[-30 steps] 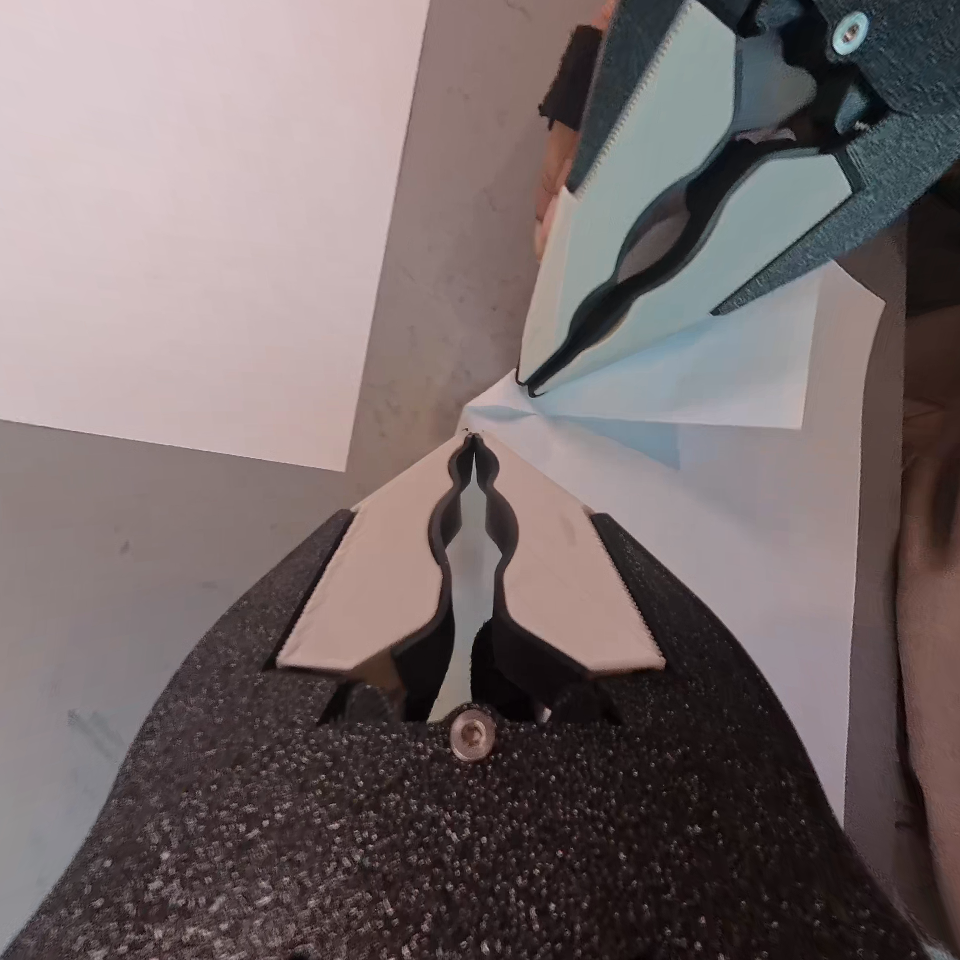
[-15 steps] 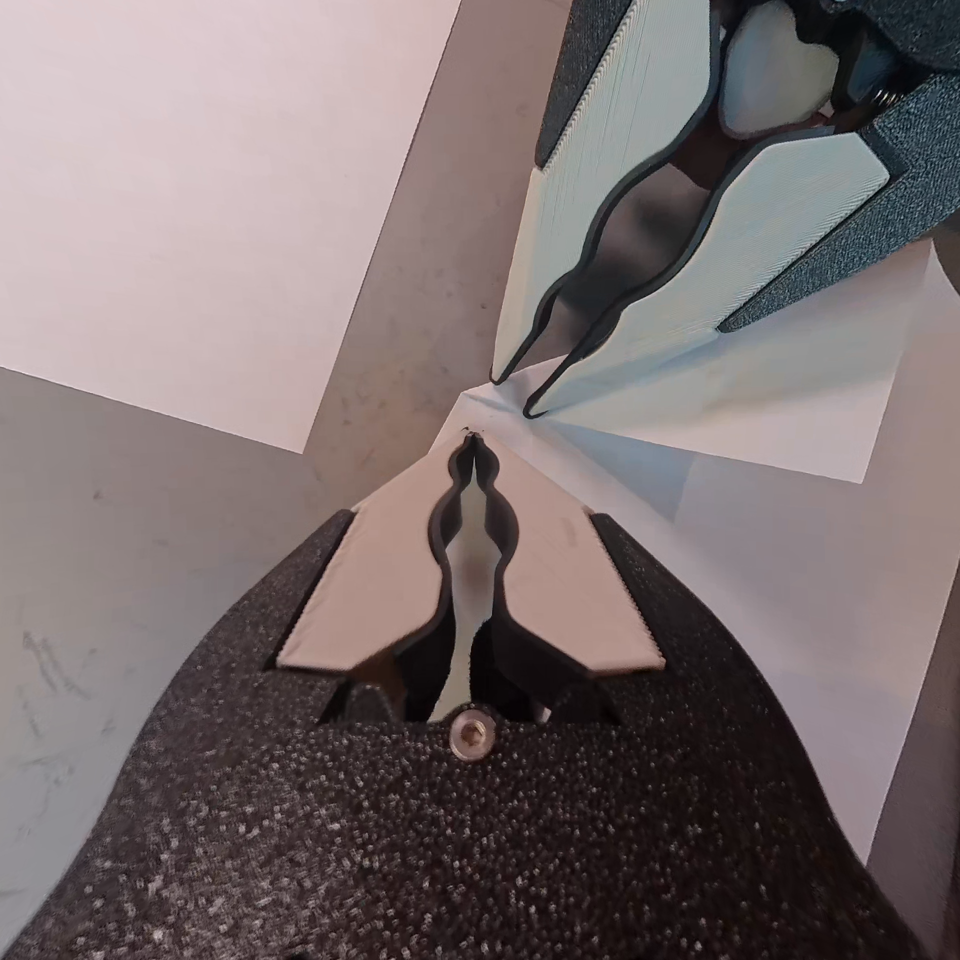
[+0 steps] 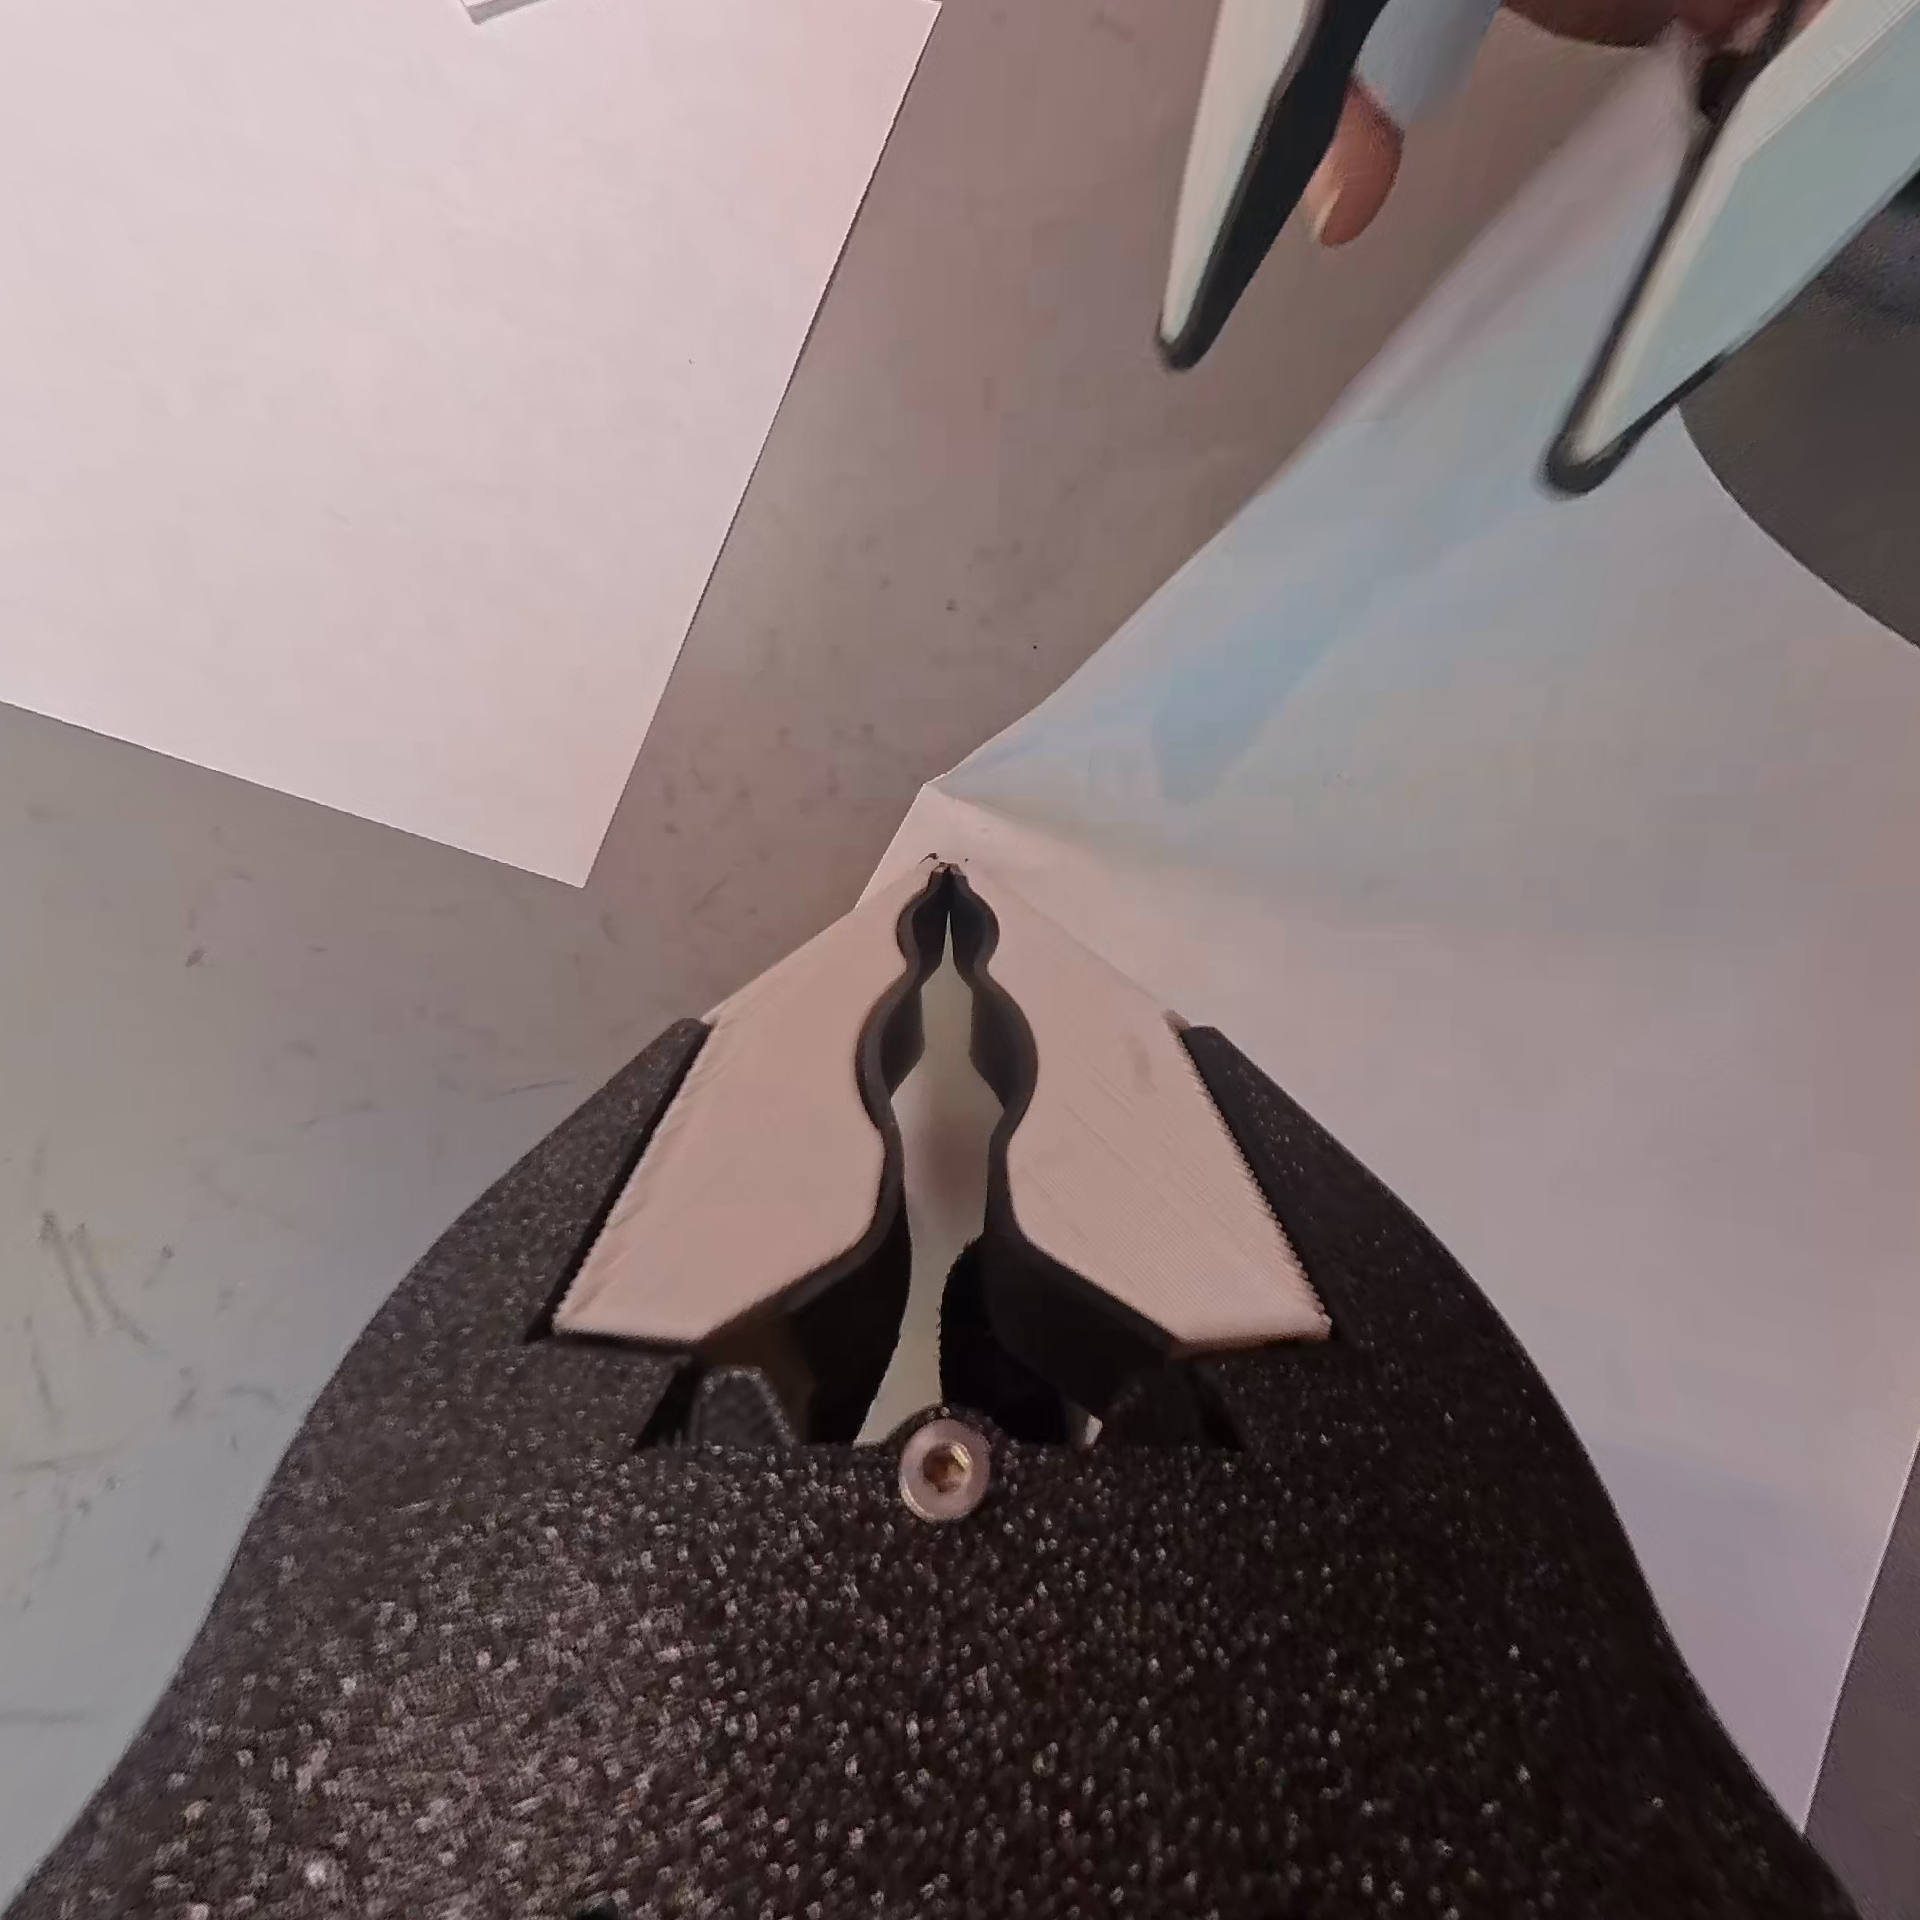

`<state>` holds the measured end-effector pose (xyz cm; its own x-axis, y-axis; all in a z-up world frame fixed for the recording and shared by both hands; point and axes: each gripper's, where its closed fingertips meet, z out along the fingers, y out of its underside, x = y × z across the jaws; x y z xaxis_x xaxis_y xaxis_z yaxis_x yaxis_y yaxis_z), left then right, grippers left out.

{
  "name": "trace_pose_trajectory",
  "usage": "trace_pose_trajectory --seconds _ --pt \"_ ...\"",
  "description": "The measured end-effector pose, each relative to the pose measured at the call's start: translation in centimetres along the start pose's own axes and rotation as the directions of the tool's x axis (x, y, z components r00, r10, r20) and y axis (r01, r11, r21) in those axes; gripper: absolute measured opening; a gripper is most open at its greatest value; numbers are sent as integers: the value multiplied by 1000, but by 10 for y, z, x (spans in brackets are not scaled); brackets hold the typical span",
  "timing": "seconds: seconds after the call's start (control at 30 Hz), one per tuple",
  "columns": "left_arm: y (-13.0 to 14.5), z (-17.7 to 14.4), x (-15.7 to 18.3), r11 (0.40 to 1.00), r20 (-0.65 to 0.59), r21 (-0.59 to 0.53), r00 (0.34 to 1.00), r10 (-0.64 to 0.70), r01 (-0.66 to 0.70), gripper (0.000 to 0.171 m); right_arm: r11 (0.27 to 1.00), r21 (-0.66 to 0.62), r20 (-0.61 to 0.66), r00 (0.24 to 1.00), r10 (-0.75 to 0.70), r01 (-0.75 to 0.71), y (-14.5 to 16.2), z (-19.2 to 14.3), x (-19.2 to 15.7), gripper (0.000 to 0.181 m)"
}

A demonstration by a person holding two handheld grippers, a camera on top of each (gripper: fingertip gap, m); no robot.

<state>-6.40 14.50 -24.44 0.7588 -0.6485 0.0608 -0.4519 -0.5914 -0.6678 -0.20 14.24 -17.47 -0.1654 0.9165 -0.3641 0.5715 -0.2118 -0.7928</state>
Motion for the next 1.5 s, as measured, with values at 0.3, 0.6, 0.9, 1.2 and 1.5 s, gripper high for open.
trace_pose_trajectory --seconds 0.3,0.6,0.9,1.2,1.5 --pt "0 0 0 1000 34 -1 999 -22 22 0 996 -41 -383 919 -94 85 38 -17 7 0" --pt "1 0 0 999 94 17 995 -34 32 0 986 0 -498 855 147 -169 58 -38 35 61" --pt "1 0 0 999 102 17 994 -49 48 0 963 -92 -505 822 -265 254 29 -8 -5 0" --pt "1 0 0 998 84 16 994 -66 65 0 723 -435 -339 647 -683 536 71 40 -32 0" --pt "1 0 0 998 92 13 994 -62 61 0 739 -430 -333 669 -664 519 73 42 -32 0"
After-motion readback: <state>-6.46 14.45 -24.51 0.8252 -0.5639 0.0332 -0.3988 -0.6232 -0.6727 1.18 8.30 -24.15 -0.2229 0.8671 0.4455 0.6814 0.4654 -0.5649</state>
